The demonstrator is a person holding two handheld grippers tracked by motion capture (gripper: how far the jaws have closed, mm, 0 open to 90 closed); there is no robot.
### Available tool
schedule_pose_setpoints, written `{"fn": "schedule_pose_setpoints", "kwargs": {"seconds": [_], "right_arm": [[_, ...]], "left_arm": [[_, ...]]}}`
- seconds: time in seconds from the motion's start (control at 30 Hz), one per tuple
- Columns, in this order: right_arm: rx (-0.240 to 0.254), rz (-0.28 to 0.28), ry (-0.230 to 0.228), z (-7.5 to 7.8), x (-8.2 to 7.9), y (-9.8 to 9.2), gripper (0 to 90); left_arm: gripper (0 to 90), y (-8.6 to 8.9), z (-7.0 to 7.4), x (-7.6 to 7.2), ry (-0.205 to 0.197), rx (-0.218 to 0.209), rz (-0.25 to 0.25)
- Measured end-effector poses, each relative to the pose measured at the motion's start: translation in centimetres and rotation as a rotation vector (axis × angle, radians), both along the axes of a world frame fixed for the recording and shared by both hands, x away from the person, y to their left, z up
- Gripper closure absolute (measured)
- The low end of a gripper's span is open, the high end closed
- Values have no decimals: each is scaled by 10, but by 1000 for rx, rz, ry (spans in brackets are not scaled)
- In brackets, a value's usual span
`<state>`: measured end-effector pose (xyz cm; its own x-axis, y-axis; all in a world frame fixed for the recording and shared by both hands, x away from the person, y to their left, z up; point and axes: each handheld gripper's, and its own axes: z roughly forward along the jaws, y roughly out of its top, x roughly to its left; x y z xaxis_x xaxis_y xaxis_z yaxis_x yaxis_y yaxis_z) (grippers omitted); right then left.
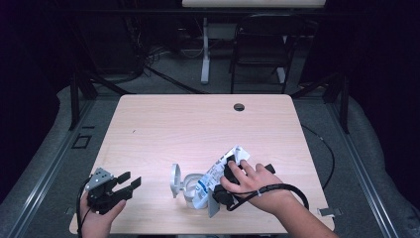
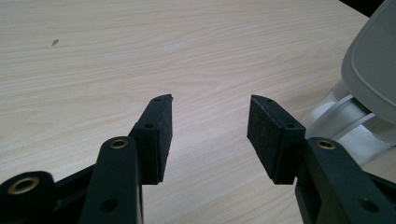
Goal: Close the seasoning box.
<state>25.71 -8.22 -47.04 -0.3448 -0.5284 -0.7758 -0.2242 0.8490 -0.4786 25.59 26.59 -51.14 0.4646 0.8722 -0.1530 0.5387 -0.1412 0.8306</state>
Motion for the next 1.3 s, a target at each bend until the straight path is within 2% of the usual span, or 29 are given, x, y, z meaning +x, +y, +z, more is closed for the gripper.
{"fn": "schedule_pose_setpoints", "kwargs": {"seconds": [0.2,1.3], "right_arm": [[12,5,7,0,0,0,720],[9,11,-8,-1,-1,0,751]], "left_arm": [[506,0,0,0,0,1,-1],[506,1,0,0,-1,1,1]]}}
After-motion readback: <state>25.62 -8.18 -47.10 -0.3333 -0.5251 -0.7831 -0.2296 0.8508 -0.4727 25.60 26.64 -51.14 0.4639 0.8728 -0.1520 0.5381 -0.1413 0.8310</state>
